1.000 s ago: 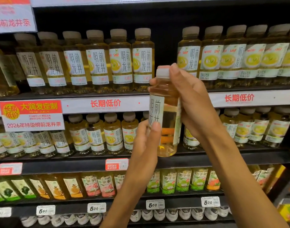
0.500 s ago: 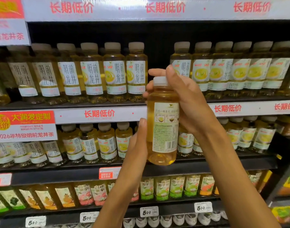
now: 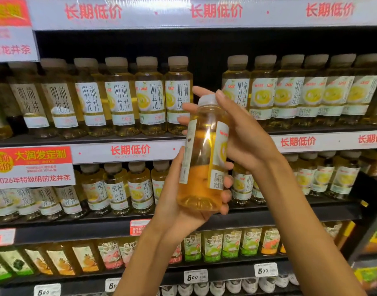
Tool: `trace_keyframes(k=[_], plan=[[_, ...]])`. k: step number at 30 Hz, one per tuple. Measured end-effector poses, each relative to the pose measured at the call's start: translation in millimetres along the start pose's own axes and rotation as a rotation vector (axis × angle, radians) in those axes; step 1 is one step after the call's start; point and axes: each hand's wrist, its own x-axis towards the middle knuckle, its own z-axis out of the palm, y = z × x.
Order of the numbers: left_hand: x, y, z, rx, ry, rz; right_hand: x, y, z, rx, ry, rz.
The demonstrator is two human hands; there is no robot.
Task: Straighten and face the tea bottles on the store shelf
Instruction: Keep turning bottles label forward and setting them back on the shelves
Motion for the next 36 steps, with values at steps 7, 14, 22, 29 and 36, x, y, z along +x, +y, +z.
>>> trace_keyframes(k=[7,14,22,29,36], plan=[[-4.8,3.3,-13.3,0.697,0.385,0.300,-8.4,-9.1,9.9,-0.341,0.139,-0.162],[1.1,-6.4,-5.2,1.049,0.436,0.453,-11.3,-11.3,18.9,-0.464,0.226,-0.239],[16.3,4.0,-6.0,1.045,0.403,0.473,-15.1,-2.5,9.5,-0.378,0.183,-0.267],[43.3,25.4,-1.8,1.330,0.603,0.739,12.1,-12.1,9.4,-0.575,0.337,-0.567],[67.7,22.4,-4.7,1.571,0.650,0.765,41.3,-5.9,-3.1,-0.697,0.405,-0.619]])
